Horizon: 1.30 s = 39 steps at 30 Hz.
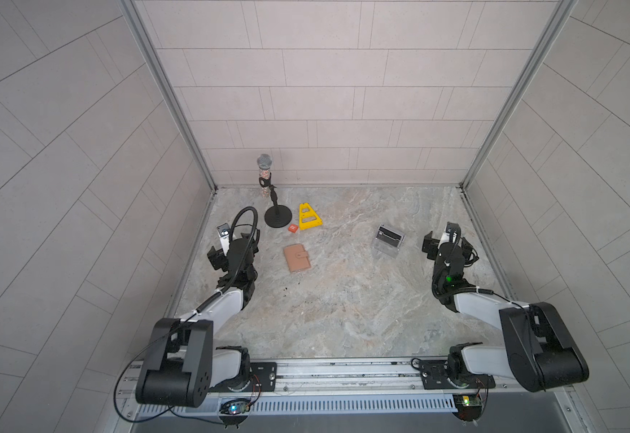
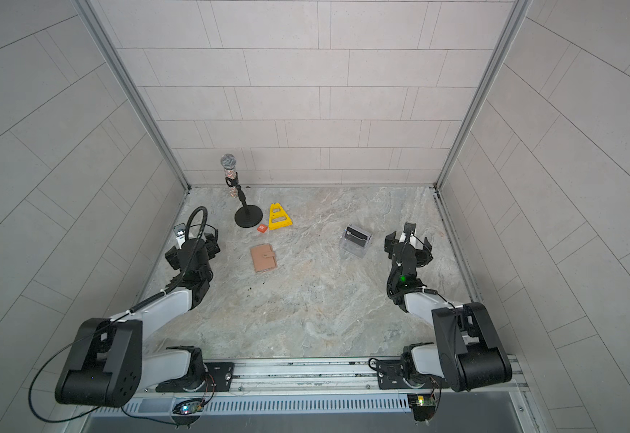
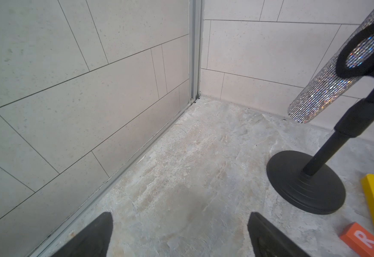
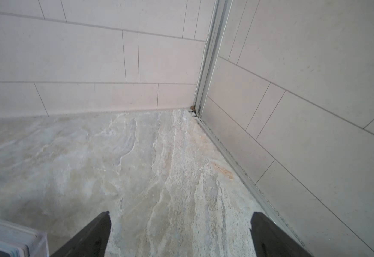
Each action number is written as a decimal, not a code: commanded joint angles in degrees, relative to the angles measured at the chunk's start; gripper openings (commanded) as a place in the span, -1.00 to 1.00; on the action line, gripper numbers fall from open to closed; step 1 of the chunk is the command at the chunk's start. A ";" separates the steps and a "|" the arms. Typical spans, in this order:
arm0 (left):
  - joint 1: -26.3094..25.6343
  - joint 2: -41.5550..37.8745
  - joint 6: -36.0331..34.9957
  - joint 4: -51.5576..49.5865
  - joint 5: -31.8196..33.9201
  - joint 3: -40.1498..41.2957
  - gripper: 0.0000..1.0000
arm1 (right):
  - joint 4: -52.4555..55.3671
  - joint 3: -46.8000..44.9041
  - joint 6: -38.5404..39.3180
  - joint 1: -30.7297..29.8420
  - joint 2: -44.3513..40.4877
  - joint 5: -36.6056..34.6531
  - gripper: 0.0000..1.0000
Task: Insert credit cards into a card holder
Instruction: Pick up the card holder from the center of the table.
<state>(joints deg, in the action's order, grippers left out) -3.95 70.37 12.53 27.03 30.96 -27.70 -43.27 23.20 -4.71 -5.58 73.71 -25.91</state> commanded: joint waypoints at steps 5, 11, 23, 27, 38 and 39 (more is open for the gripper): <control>-0.19 -2.24 19.45 -29.55 -16.59 -11.52 0.94 | 33.11 9.89 -7.32 -0.17 -7.16 11.62 0.99; -0.17 2.85 23.92 -29.55 -40.14 -12.61 0.75 | 47.99 18.22 -13.01 -0.19 -9.14 33.92 0.99; -0.54 17.63 24.04 -31.08 -54.44 -14.84 0.36 | 57.65 24.23 -11.56 -1.55 -10.43 47.62 1.00; -0.62 20.22 24.30 -29.16 -55.93 -14.72 0.25 | 57.60 24.00 -11.37 -1.64 -10.52 47.03 0.99; -1.27 25.35 27.88 -21.76 -61.38 -14.26 0.15 | 58.10 24.53 -11.34 -2.12 -8.37 46.57 1.00; -1.39 25.57 27.76 -21.91 -61.28 -14.36 0.13 | 58.27 24.65 -11.21 -2.15 -8.21 46.48 1.00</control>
<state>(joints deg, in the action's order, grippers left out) -4.71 94.52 39.24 4.47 -28.97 -41.67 13.72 46.59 -16.58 -7.31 64.95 20.53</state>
